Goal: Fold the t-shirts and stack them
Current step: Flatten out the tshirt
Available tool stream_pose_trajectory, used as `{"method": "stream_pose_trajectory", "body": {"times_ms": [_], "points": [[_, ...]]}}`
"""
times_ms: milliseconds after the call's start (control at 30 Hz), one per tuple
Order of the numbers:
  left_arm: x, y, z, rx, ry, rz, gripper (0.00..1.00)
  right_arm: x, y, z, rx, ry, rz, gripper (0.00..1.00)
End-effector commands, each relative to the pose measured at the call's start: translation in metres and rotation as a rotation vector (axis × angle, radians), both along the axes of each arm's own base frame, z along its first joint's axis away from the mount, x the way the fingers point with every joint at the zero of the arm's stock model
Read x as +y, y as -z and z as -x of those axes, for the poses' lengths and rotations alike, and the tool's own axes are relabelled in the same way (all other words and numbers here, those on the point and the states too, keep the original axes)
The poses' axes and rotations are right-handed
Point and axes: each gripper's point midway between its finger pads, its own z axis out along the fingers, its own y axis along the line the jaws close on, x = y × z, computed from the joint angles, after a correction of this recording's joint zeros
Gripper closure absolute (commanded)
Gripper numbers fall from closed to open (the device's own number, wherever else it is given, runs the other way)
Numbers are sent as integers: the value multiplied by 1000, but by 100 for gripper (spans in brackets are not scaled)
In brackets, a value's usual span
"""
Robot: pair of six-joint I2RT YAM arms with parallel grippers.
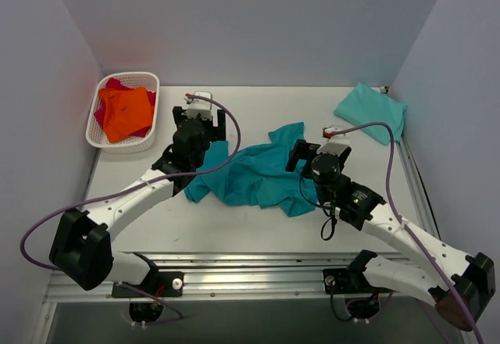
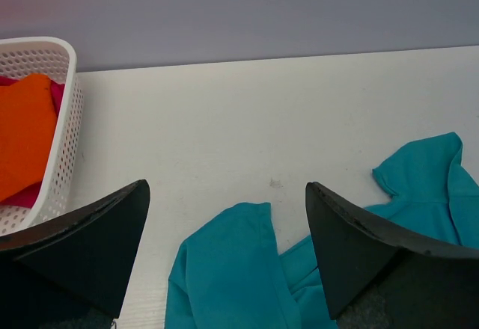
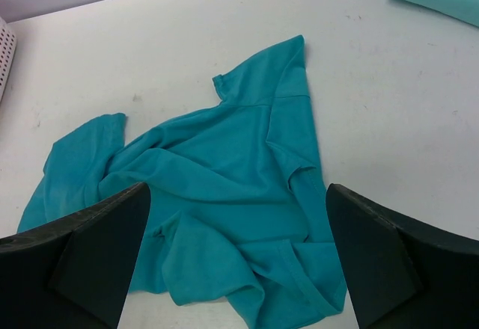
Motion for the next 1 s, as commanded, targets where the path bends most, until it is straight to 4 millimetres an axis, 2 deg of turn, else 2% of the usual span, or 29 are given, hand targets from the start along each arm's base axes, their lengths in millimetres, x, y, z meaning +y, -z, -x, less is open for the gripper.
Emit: {"method": "stream_pose_trajectory", "body": {"times_ms": [0,200,367,433,467,500,533,567,600,633,667,733,767,867,967], "points": [[3,-24,-12,-47,-39,34,6,4,-6,-2,-27,-5,-13,0],[11,-7,-27,26,-95,27,6,4,-9,0,-42,-19,-21,0],[9,-1,-30,44,-77,22,6,5,-4,0,-30,-21,-10,0],[21,1,-37,57,-108,12,6,6,-3,0,-26,-24,-8,0],[27,19,-40,120,-130,7,6,6,-4,0,-26,-26,-11,0],[29,12,-48,137,-122,44,6,6,-3,0,-24,-24,-11,0],[51,19,-60,184,-150,77,6,6,-2,0,-21,-23,-11,0],[56,52,-61,315,-148,112,6,6,-2,1,-22,-24,-15,0],[58,62,-66,361,-124,150,6,6,-2,1,-23,-23,-18,0],[50,64,-72,399,-59,194,6,6,-1,1,-23,-25,-18,0],[52,93,-76,484,-64,186,6,6,1,1,-19,-25,-15,0],[44,113,-81,540,-43,162,6,7,2,0,-14,-23,-17,0],[36,132,-85,591,-39,141,5,7,1,0,-14,-25,-16,0],[20,155,-92,645,-20,110,3,6,2,1,-10,-20,-12,0],[2,165,-94,668,23,97,3,3,1,2,-15,-7,-15,0]]}}
